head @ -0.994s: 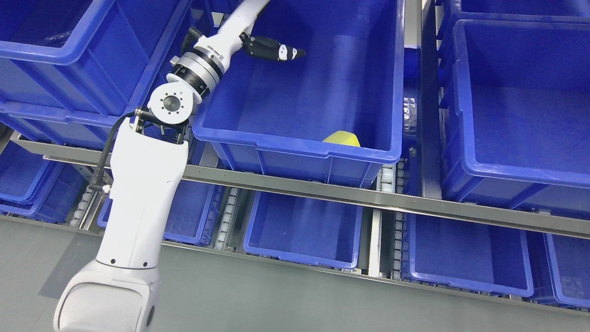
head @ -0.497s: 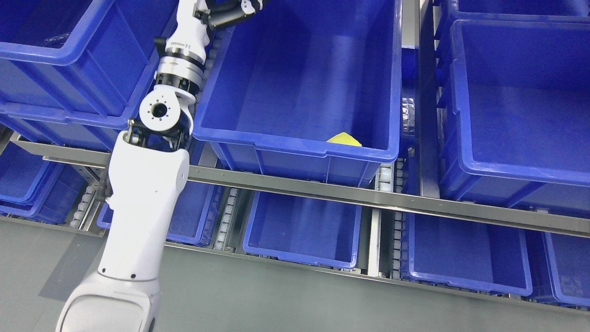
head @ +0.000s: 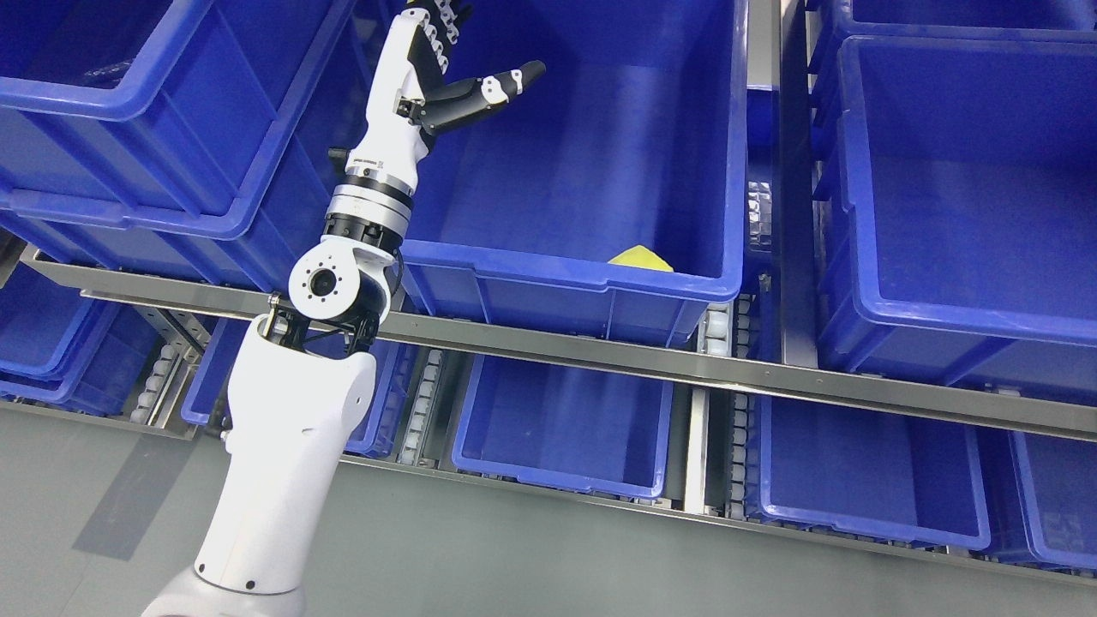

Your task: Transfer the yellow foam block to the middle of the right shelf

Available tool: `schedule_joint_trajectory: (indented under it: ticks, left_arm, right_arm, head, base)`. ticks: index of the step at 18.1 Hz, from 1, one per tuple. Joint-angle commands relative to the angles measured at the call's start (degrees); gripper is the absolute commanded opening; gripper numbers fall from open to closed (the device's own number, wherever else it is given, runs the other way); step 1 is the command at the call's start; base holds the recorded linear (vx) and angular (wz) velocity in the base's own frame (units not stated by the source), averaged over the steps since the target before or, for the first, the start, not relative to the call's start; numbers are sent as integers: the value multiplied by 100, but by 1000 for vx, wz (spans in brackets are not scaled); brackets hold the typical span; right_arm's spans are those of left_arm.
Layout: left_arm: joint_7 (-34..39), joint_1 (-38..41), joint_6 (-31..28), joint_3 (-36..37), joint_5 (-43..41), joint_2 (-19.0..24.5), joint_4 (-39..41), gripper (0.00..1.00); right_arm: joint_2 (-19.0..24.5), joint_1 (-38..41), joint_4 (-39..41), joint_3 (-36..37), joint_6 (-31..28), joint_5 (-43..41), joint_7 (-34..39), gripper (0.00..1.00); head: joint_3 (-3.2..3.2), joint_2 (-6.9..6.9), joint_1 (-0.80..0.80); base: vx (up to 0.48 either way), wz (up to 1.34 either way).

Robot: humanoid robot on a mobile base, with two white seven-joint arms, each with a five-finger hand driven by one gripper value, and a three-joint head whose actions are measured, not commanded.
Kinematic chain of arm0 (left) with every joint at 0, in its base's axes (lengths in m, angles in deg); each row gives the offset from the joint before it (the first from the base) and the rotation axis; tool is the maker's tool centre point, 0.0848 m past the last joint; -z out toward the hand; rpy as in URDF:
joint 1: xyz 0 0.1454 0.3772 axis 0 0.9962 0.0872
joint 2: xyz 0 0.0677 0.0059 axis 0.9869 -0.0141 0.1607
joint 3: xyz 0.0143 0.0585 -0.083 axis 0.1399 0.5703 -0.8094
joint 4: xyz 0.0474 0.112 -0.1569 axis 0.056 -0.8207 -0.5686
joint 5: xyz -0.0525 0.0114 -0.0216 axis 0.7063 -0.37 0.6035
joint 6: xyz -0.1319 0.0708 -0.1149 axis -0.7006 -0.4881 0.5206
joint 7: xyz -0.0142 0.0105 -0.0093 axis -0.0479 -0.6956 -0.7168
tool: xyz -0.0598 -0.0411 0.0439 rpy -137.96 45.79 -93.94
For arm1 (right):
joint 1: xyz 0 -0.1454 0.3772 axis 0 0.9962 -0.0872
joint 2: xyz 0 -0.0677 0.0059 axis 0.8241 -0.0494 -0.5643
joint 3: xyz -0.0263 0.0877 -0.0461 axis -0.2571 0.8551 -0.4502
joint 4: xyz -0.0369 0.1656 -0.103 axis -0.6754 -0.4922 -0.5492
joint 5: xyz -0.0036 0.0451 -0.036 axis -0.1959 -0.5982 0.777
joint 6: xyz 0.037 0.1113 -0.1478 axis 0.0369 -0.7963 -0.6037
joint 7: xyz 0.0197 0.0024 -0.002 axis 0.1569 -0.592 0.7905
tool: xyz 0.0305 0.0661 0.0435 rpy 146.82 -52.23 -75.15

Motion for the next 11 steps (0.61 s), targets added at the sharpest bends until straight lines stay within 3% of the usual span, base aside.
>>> schedule_joint_trajectory:
  ticks: [1,11]
  left_arm:
    - [-104,126,-78,-243,129,100,790,97]
    - [-166,214,-113,-410,296,100,781,99]
  right_arm:
    - [-100,0,100,1,-6,44,-13,100]
    - [-100,0,100,-8,2,44,-5,100]
  head:
    - [0,0,0]
    - [0,0,0]
  base:
    - [0,0]
    - [0,0]
